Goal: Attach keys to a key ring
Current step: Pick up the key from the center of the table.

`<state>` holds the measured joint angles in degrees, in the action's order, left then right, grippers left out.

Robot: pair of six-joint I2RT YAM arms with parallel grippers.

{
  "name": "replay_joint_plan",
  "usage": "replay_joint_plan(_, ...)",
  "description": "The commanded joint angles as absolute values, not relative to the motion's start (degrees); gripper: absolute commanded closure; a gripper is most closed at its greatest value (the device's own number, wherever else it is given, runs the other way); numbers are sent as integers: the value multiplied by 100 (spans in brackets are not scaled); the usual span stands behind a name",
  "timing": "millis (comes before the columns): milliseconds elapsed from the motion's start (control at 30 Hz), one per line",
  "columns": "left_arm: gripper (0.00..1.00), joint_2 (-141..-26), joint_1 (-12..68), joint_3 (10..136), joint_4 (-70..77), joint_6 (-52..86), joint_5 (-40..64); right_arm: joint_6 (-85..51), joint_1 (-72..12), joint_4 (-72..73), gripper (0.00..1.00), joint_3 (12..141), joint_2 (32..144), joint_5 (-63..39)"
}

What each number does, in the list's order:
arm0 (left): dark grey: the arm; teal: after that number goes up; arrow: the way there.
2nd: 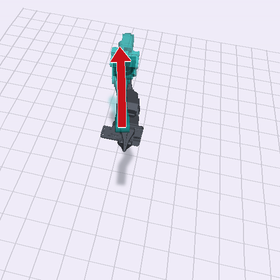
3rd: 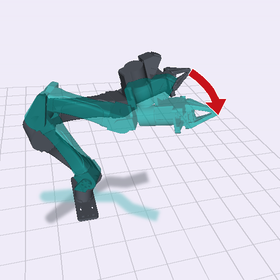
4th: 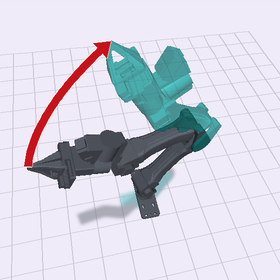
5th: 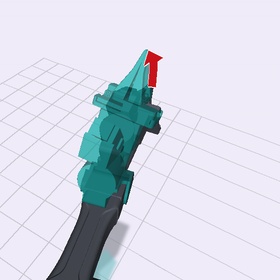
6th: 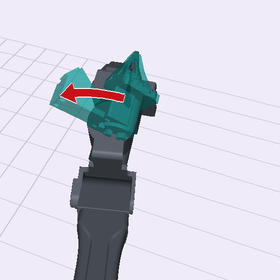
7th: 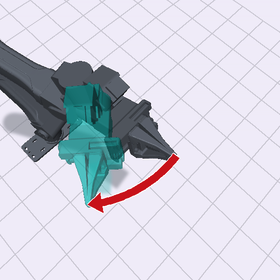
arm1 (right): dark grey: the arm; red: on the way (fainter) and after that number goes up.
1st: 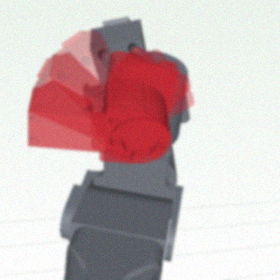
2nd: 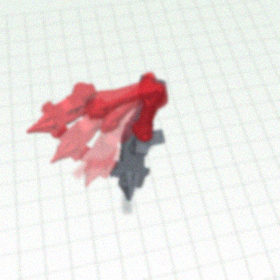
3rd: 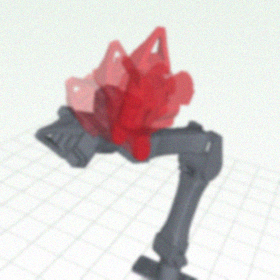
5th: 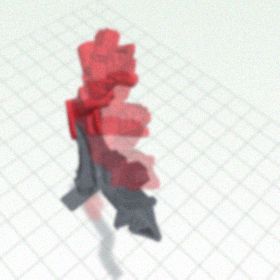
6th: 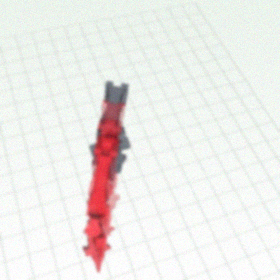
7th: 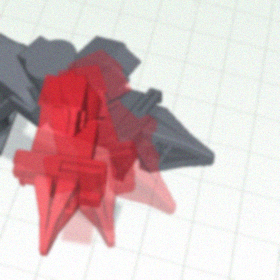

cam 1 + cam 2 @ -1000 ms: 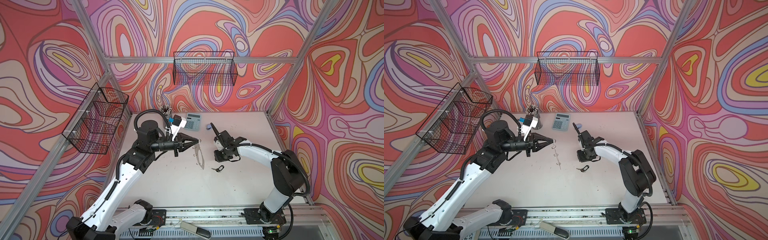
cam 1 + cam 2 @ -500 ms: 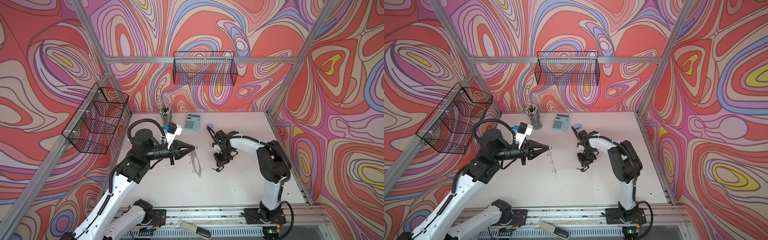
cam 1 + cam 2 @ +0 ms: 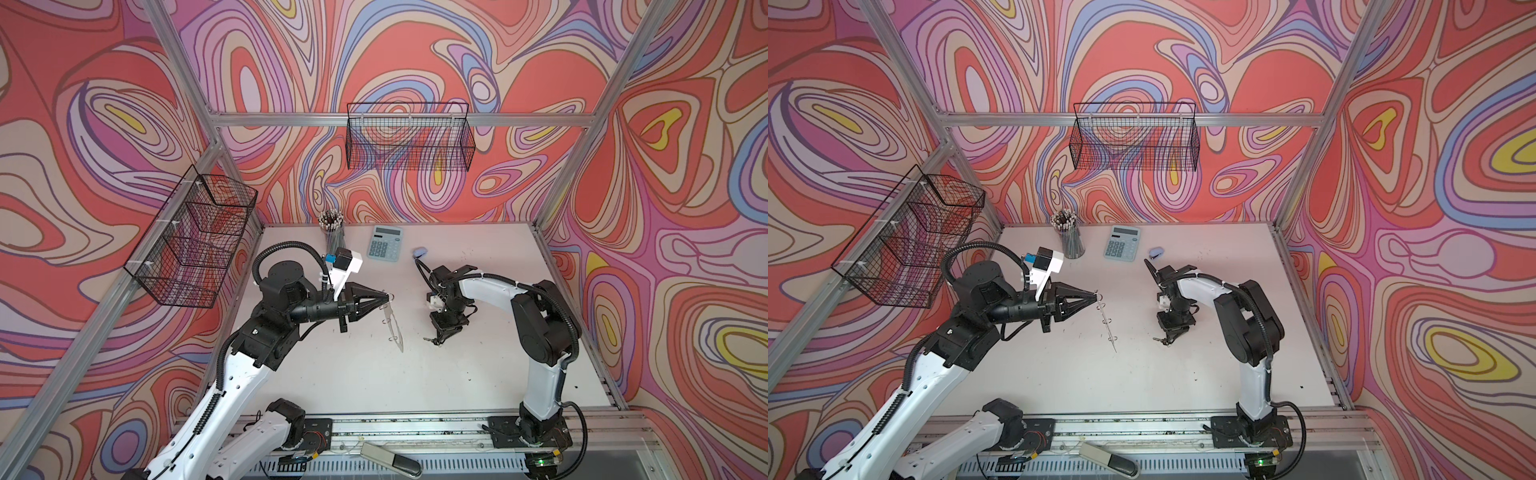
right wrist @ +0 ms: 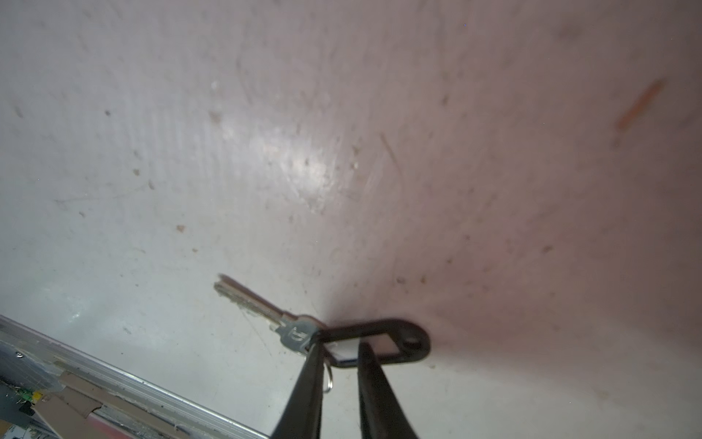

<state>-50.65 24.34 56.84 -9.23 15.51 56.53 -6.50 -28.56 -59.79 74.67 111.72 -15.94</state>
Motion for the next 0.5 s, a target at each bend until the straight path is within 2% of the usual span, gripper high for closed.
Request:
replay_joint_plan(0, 100, -5001, 2439, 5671, -681, 1604, 5723, -546, -2865, -6067, 82, 7484, 11218, -1793)
replay_joint_plan(467, 100, -5010, 2433, 5635, -591, 1661, 5783, -650, -2876, -6306, 83, 7354, 10900, -1840)
